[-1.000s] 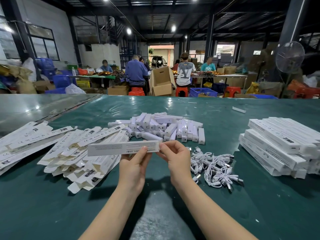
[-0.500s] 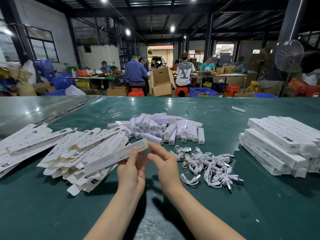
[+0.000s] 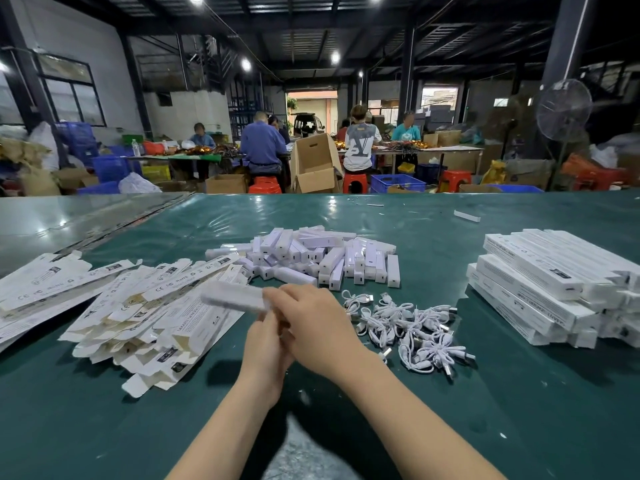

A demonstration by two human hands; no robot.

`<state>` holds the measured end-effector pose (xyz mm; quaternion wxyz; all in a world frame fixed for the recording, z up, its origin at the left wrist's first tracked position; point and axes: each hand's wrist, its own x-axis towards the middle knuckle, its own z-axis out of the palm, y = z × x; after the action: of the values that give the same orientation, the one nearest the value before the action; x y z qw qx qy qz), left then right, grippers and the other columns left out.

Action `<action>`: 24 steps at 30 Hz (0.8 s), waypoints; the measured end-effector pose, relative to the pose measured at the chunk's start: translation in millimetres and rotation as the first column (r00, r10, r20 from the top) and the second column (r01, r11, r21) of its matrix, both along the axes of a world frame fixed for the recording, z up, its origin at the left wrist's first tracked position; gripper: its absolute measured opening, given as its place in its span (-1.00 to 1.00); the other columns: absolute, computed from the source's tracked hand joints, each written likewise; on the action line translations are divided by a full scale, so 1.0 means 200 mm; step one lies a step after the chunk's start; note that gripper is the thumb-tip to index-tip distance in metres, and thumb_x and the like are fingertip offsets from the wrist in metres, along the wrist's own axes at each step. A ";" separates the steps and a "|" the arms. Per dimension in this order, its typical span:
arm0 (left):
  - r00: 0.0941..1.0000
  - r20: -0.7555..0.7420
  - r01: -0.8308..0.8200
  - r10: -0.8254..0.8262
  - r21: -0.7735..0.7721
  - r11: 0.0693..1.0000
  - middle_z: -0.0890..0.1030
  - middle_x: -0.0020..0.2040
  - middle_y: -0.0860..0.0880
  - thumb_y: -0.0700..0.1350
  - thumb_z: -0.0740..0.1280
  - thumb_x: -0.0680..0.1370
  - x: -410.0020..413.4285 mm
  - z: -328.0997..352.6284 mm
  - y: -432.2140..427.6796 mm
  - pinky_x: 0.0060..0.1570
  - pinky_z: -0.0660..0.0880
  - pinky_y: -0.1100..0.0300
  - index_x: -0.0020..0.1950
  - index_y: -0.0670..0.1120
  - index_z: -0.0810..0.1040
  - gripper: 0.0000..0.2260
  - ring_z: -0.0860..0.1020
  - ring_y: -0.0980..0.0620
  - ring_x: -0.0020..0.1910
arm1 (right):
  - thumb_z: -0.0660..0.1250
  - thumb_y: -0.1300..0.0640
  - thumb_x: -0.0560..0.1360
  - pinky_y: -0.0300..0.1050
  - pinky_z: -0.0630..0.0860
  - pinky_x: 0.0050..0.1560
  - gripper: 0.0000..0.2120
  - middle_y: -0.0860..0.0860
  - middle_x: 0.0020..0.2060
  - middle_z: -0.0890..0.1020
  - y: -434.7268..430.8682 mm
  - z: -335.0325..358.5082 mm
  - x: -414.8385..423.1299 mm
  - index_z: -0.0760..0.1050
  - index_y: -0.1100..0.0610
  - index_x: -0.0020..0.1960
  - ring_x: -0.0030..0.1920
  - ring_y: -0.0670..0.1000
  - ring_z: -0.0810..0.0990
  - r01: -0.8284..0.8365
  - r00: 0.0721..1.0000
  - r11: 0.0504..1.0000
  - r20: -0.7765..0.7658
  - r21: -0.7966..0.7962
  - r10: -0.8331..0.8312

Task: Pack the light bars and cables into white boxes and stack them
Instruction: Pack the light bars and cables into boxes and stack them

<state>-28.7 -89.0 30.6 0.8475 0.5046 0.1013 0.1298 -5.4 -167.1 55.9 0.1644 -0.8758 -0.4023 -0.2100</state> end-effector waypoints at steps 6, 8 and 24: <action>0.983 0.010 0.181 -0.183 0.092 0.979 0.64 -0.15 -0.04 0.00 0.04 0.62 -0.01 0.01 -0.03 -0.29 0.55 0.12 -0.04 -0.10 0.55 -0.67 0.62 0.04 -0.26 | 0.23 0.28 0.42 -0.10 0.24 -0.14 -0.63 0.07 0.14 0.46 -0.12 0.06 0.10 0.39 0.08 0.21 -0.03 0.16 0.51 0.260 0.963 0.963 0.058 0.067 -0.264; 0.985 -0.035 0.174 -0.171 0.124 0.977 0.64 -0.06 -0.06 0.03 0.04 0.62 -0.01 0.01 -0.02 -0.24 0.55 0.08 0.02 -0.09 0.54 -0.67 0.61 -0.03 -0.16 | 0.21 0.34 0.41 -0.12 0.21 -0.15 -0.62 0.09 0.20 0.38 -0.21 0.07 0.16 0.39 0.08 0.20 -0.04 0.15 0.49 0.412 0.908 0.905 0.036 0.104 -0.417; 0.964 -0.154 0.243 -0.215 0.201 0.949 0.63 -0.07 -0.10 0.05 0.10 0.61 -0.02 0.03 0.01 -0.19 0.54 0.09 -0.01 -0.13 0.53 -0.69 0.60 -0.04 -0.15 | 0.17 0.20 0.47 -0.04 0.23 0.20 -0.70 0.08 0.23 0.38 -1.03 0.18 0.45 0.48 0.03 0.16 0.24 0.12 0.28 0.938 0.293 0.259 0.133 -0.229 -0.947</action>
<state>-32.4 -87.7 35.8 0.7877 0.6105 0.0822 0.0075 83.7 -372.4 91.8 -0.1044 -0.9588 0.1760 -0.1970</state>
